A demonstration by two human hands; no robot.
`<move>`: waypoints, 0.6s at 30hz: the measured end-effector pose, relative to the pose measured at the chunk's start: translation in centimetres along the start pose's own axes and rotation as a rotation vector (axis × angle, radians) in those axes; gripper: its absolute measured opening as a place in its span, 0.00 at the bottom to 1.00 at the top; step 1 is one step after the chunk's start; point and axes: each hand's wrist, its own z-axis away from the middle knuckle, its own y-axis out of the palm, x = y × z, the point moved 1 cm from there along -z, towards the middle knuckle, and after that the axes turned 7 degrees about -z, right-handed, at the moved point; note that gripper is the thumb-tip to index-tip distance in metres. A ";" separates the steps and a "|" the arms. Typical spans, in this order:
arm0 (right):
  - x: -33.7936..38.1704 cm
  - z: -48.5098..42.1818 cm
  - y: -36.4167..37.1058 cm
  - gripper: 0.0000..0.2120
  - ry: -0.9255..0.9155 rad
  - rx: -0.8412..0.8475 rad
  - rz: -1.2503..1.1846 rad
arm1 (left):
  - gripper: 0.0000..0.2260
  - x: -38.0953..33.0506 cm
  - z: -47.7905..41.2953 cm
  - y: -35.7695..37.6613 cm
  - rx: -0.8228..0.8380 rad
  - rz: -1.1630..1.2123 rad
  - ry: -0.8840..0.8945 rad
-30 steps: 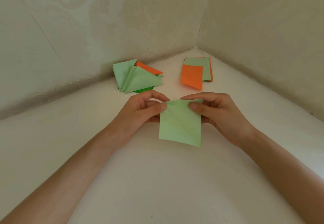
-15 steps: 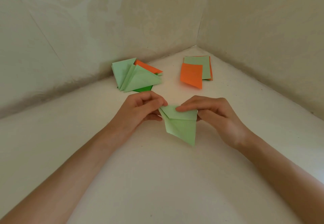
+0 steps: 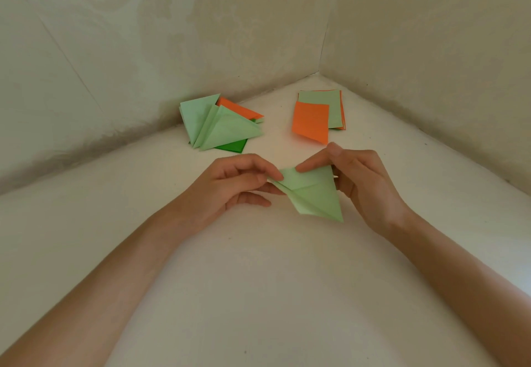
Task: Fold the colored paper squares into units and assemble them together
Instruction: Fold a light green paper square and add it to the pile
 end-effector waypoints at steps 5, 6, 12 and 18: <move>0.2 -0.1 0.1 0.25 0.020 0.014 -0.014 | 0.07 0.0 0.0 0.5 -0.066 -0.122 0.060; 0.1 -0.1 0.1 0.25 0.025 0.032 0.005 | 0.08 -0.1 -0.1 0.6 -0.091 -0.123 0.058; 0.3 0.0 0.4 0.21 0.058 0.049 0.048 | 0.07 0.1 -0.3 0.7 -0.171 -0.159 0.017; -0.3 -0.2 0.6 0.11 -0.004 0.009 0.253 | 0.04 0.2 -0.3 1.0 -0.221 -0.192 -0.015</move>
